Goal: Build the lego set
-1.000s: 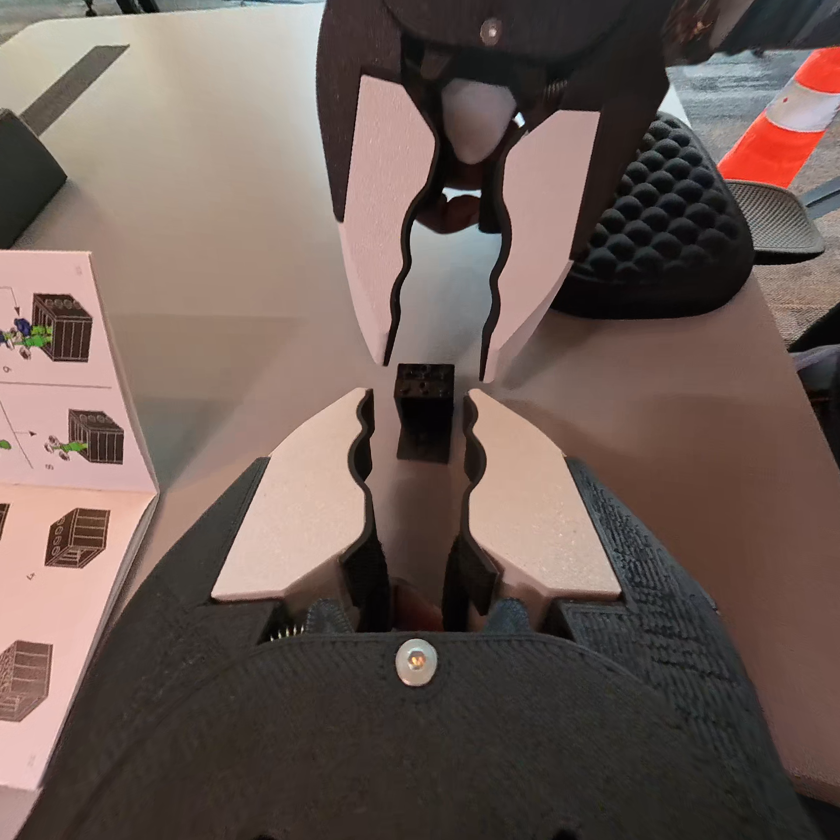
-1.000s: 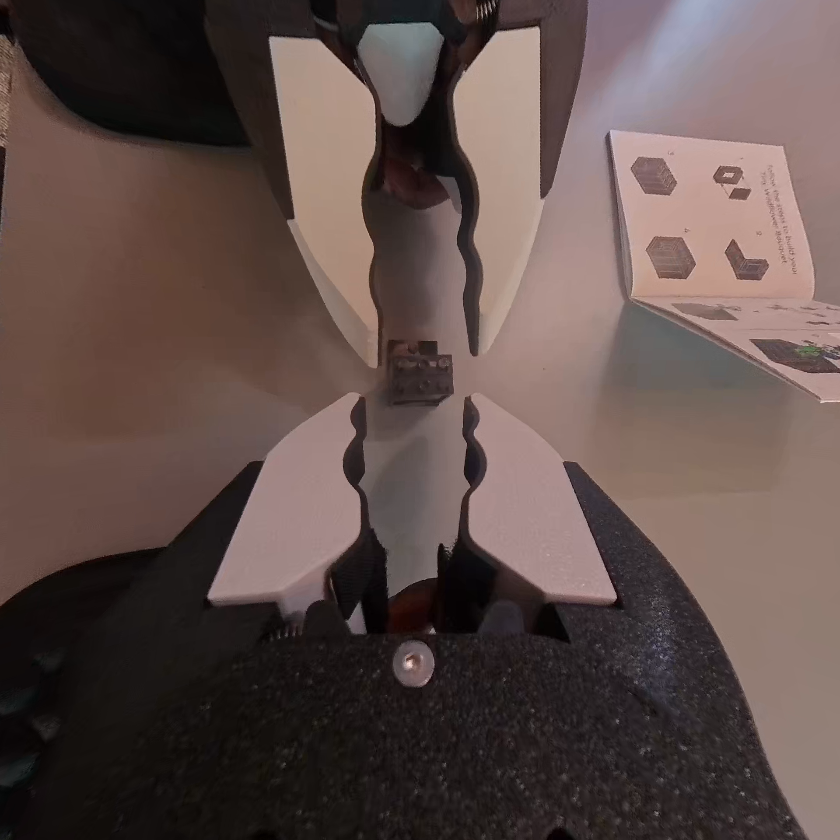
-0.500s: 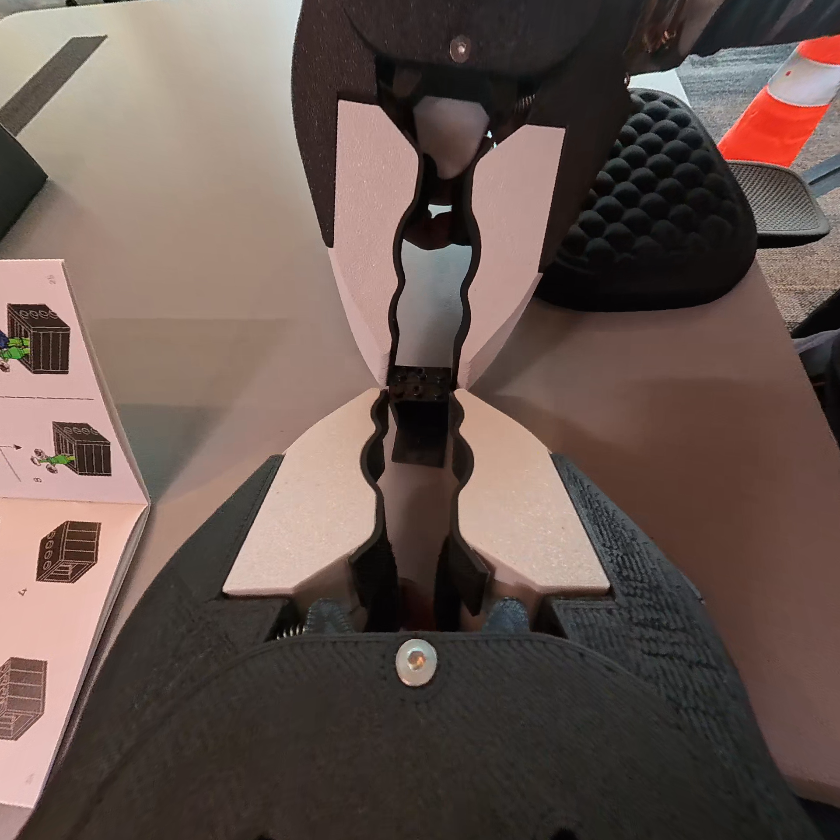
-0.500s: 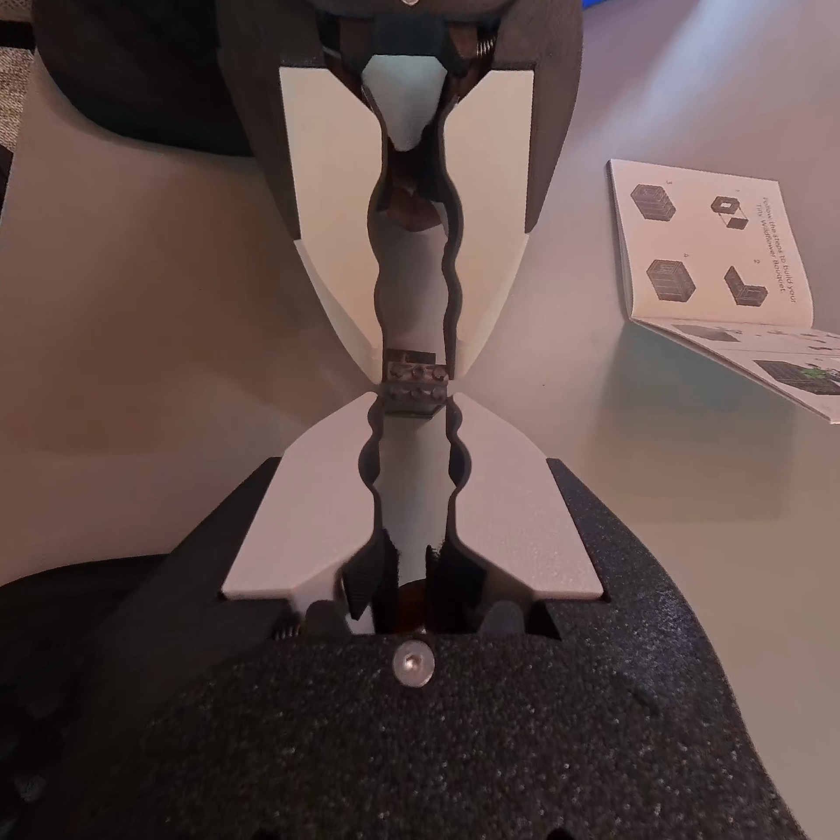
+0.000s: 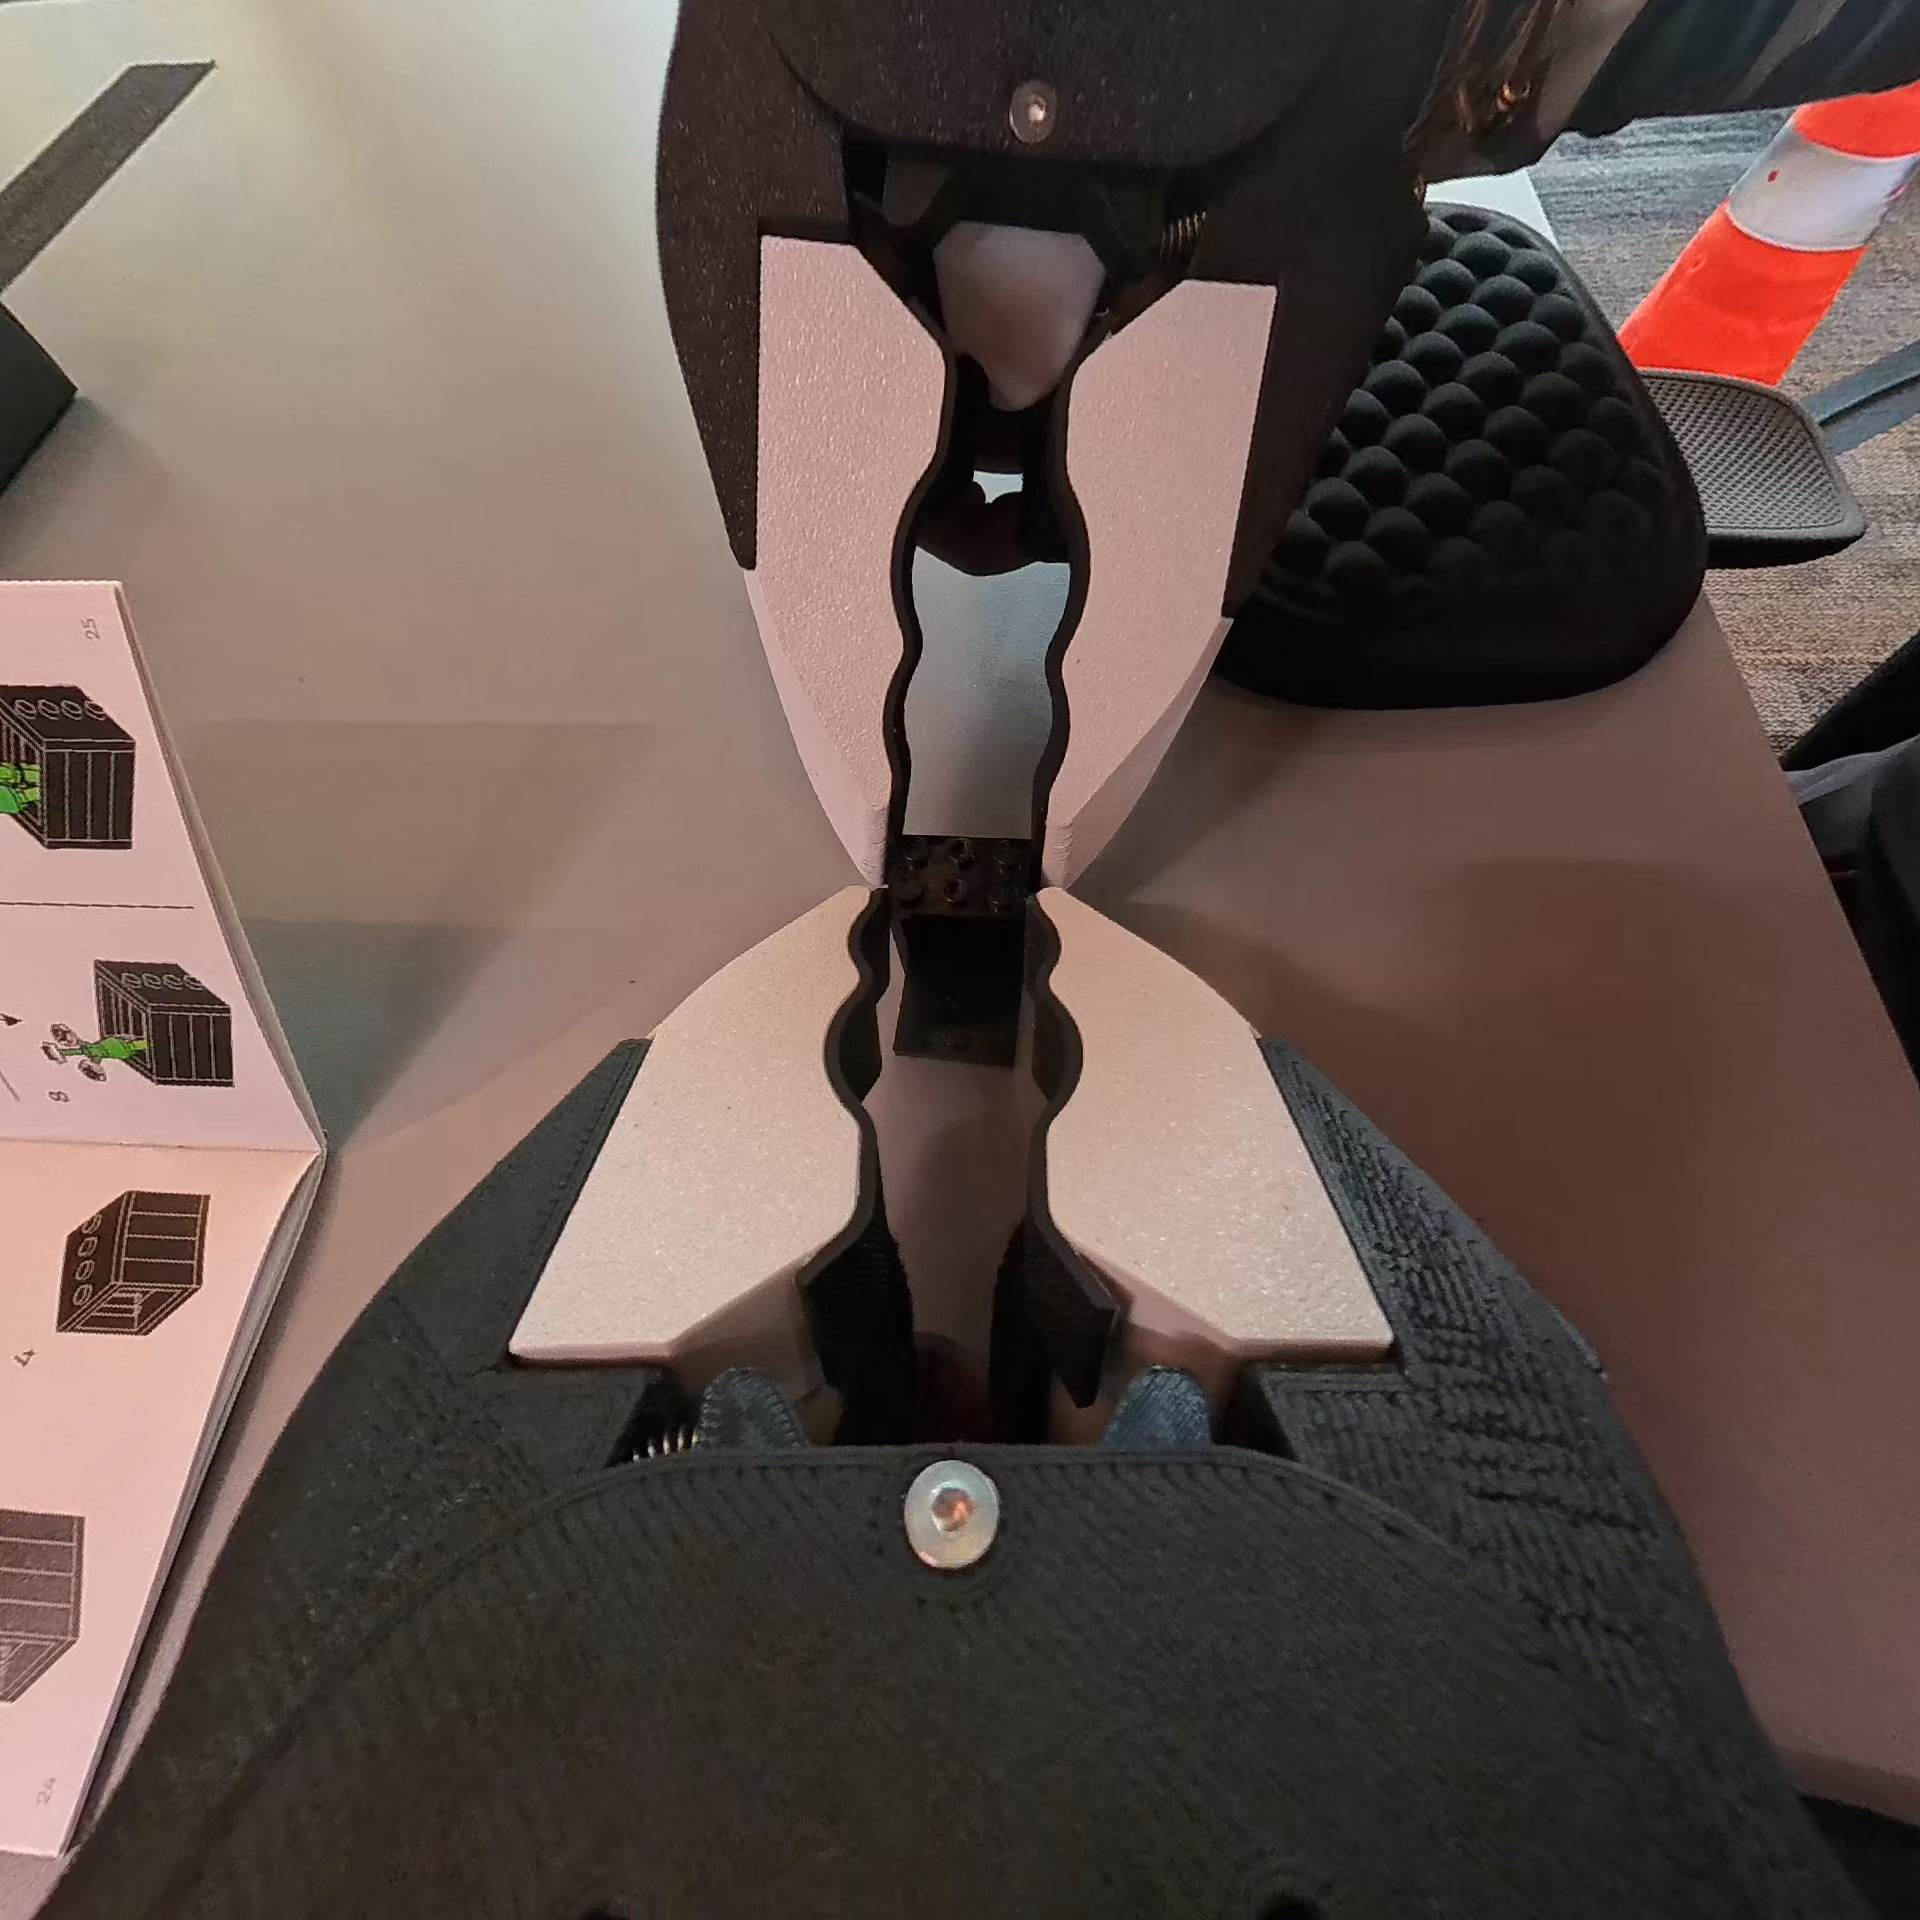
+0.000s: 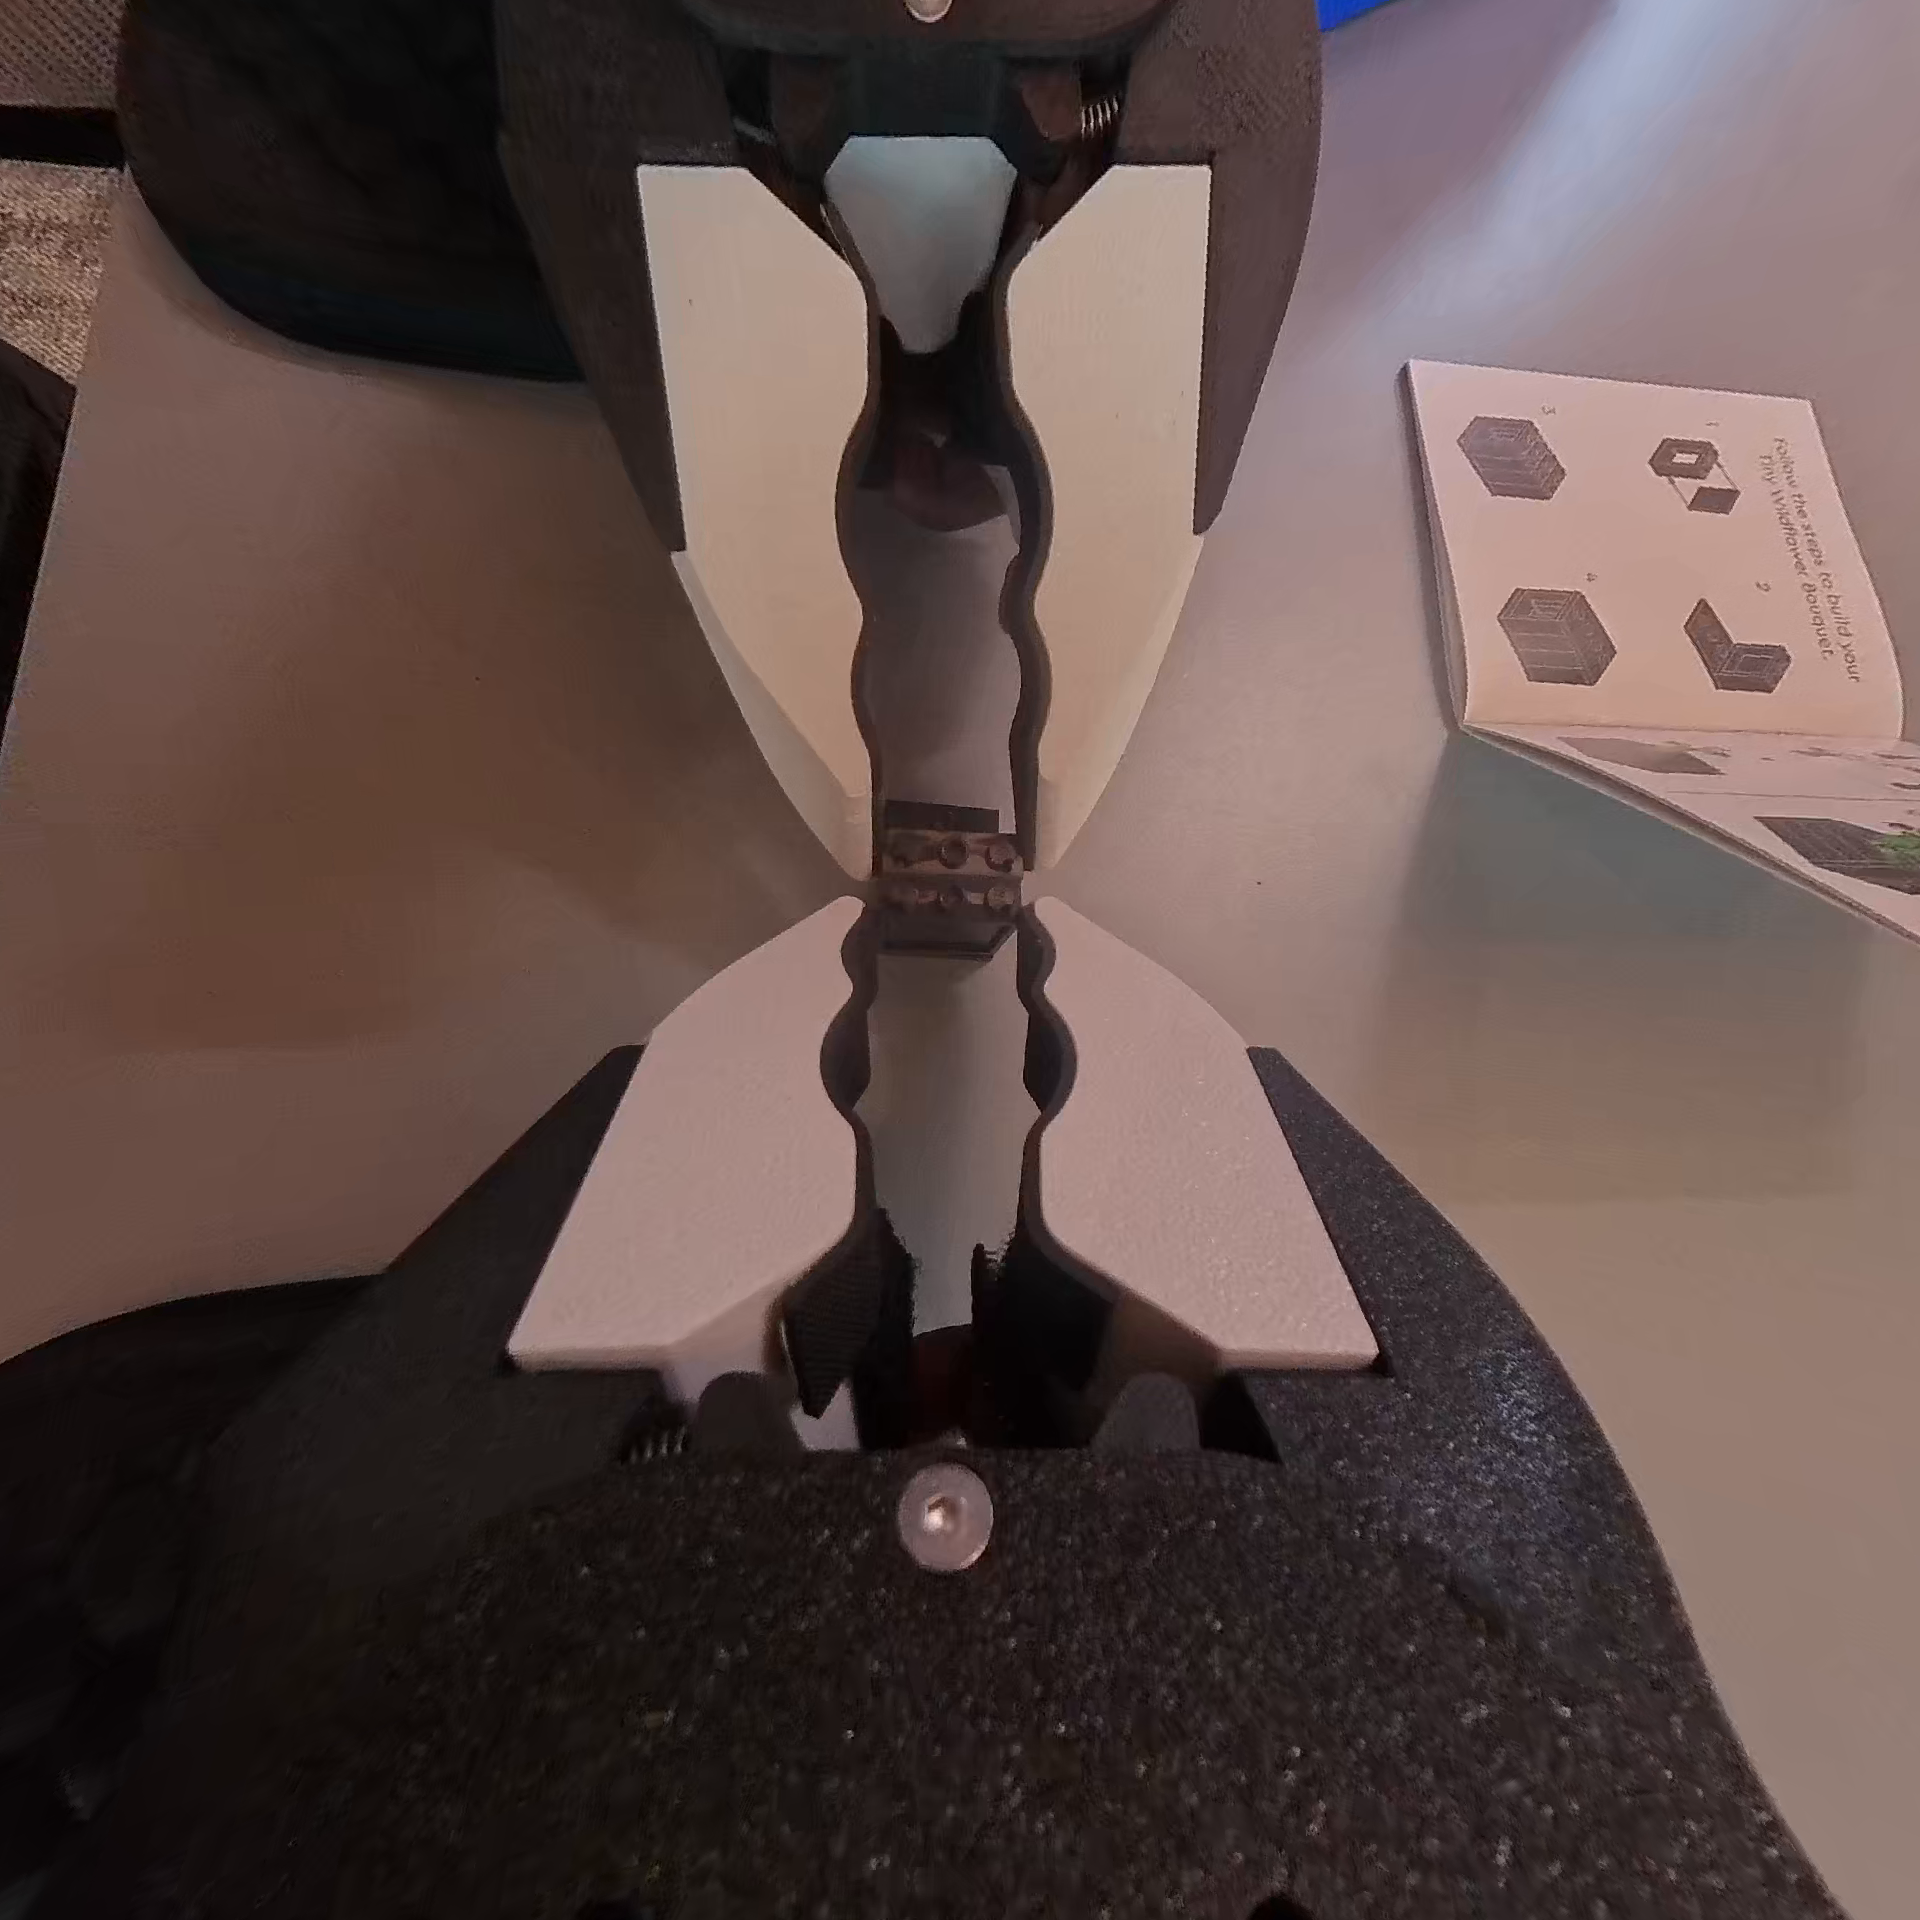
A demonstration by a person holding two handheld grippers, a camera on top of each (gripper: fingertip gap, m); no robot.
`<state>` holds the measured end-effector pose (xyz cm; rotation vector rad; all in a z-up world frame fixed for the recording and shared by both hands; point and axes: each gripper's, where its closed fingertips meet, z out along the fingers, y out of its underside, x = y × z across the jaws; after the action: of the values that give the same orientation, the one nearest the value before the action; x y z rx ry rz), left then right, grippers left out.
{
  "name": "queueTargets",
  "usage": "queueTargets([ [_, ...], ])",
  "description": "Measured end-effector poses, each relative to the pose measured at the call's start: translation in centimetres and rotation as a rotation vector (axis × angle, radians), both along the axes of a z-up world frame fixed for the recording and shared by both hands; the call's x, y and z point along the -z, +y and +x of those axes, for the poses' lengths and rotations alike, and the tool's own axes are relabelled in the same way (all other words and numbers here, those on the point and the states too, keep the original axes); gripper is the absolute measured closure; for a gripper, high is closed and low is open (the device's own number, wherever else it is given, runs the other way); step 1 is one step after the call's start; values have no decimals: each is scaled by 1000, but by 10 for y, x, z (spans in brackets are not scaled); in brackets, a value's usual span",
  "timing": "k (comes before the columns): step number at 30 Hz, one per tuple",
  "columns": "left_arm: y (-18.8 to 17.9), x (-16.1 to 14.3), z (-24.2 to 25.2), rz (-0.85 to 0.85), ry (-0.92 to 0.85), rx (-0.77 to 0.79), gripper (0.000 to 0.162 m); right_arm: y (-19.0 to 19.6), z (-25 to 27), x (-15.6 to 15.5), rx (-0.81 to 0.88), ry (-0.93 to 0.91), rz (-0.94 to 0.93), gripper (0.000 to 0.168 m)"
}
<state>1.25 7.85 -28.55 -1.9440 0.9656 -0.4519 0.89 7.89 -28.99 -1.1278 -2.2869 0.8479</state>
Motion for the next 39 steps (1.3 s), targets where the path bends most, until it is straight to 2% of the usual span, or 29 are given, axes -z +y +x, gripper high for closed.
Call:
queueTargets([
  [10, 0, 0, 0, 4, 3, -1, 137, -1, 0, 0, 3, 19, 2, 142],
  [11, -1, 1, 0, 1, 11, 0, 132, -1, 0, -1, 2, 20, -5, 141],
  [12, -2, 4, -1, -10, 26, -3, 116, -2, 0, 0, 4, 15, -13, 130],
  [14, -5, 2, -4, -21, 28, -23, 104, 0, 0, -3, 27, 23, -33, 111],
  [18, -26, -45, -20, 42, -88, -100, 103, 4, 2, -24, 61, 126, -129, 108],
  [21, -57, -78, -79, 20, -4, -252, 104, 15, 3, -42, 123, 252, -232, 109],
  [24, -102, -84, -178, -157, 216, -498, 105, 25, 3, -54, 188, 370, -331, 113],
  [27, -156, -60, -254, -532, 352, -669, 109, 27, 5, -53, 207, 382, -341, 113],
  [29, -179, -43, -275, -739, 397, -673, 109, 26, 6, -53, 203, 389, -317, 114],
  [33, -198, -15, -303, -964, 589, -663, 110, 25, 6, -44, 206, 352, -304, 115],
  [35, -199, -6, -306, -1010, 624, -647, 111, 26, 7, -41, 211, 348, -283, 115],
  [39, -192, 3, -304, -1015, 582, -636, 113, 28, 7, -39, 219, 344, -288, 118],
])
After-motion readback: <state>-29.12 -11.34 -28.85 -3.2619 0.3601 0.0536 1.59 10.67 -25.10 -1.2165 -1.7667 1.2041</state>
